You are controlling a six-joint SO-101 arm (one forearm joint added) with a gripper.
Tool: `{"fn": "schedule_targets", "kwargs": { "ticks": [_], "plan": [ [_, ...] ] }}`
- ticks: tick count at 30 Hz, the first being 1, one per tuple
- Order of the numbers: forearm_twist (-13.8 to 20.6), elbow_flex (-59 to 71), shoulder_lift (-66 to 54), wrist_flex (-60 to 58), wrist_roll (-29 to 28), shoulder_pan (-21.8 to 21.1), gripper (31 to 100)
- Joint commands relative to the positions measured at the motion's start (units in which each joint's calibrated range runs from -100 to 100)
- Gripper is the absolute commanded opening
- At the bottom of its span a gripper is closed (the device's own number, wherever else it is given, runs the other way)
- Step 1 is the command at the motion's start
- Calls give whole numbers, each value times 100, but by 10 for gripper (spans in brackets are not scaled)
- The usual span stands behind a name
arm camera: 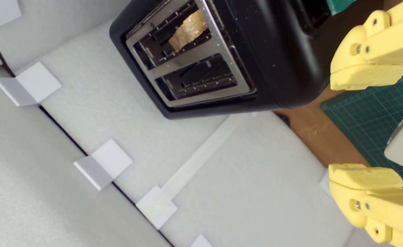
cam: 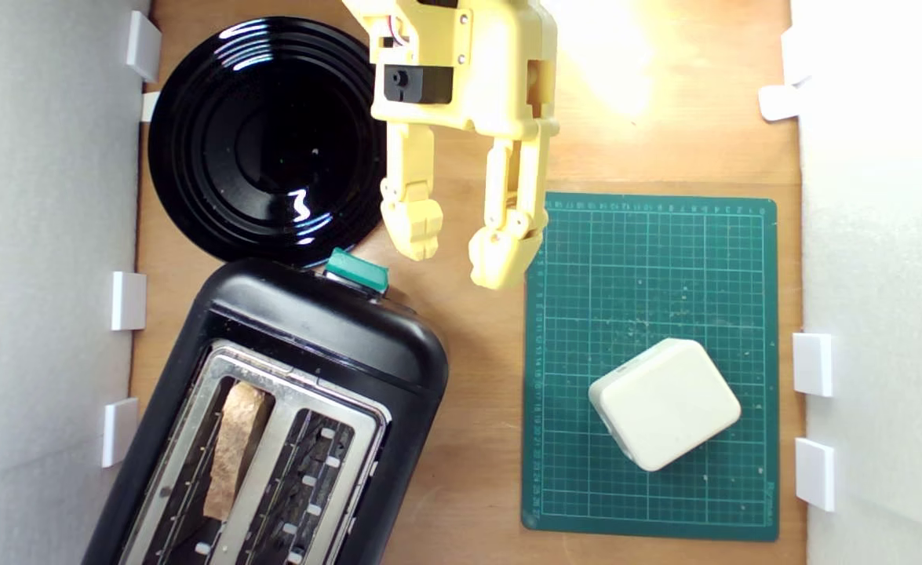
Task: Pick bread and place in toaster
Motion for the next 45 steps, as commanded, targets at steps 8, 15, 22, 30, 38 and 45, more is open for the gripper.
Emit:
{"fn": "schedule_targets", "kwargs": {
  "ticks": [8, 15, 22, 30, 38, 45],
  "plan": [
    [-50, 2193, -1792, -49, -12, -557, 535],
    [-60, 3545, -2790, -57, -12, -654, 439],
    [-60, 4508, -3764, -74, -6, -871, 345],
    [-50, 6351, -5294, -57, 496, -871, 310],
    [-23, 7177, -5469, -49, 1500, -791, 310],
    [49, 7749, -5469, -49, 1788, -791, 310]
  ]
}}
